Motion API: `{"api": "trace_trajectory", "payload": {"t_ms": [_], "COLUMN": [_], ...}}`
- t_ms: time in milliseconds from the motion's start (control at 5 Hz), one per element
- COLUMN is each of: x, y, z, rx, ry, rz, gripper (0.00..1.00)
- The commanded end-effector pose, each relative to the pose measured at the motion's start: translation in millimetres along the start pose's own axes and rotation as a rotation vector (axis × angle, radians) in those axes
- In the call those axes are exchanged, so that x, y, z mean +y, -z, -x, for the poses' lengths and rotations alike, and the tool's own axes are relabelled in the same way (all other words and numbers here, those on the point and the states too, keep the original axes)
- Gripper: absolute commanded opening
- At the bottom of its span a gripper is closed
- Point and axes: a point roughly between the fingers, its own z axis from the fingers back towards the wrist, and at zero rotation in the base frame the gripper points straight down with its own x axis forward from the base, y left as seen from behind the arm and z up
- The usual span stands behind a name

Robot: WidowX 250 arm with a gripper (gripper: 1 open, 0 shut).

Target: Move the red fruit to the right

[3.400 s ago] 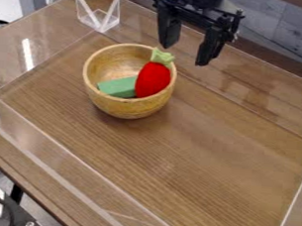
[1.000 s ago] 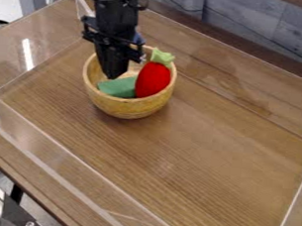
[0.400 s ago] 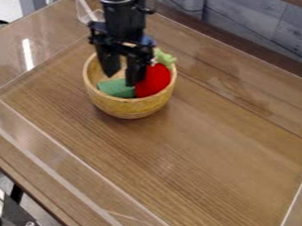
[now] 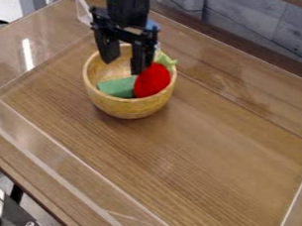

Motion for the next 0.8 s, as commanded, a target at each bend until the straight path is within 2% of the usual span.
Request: {"api": "trace_trajectory", "payload": {"t_ms": [0, 200, 400, 600], "x": [-7, -17, -17, -14], "y": [-21.4, -20.1, -18.9, -0.3], "z": [-12.5, -19.2, -22.7, -15.2], "rx": [-0.076, -0.08, -0.085, -0.076], "ry": [0.024, 0.039, 0.018, -0.034], "rz": [-0.018, -0.02, -0.026, -0.032], "gripper": [1.0, 1.0, 1.0, 1.0]}}
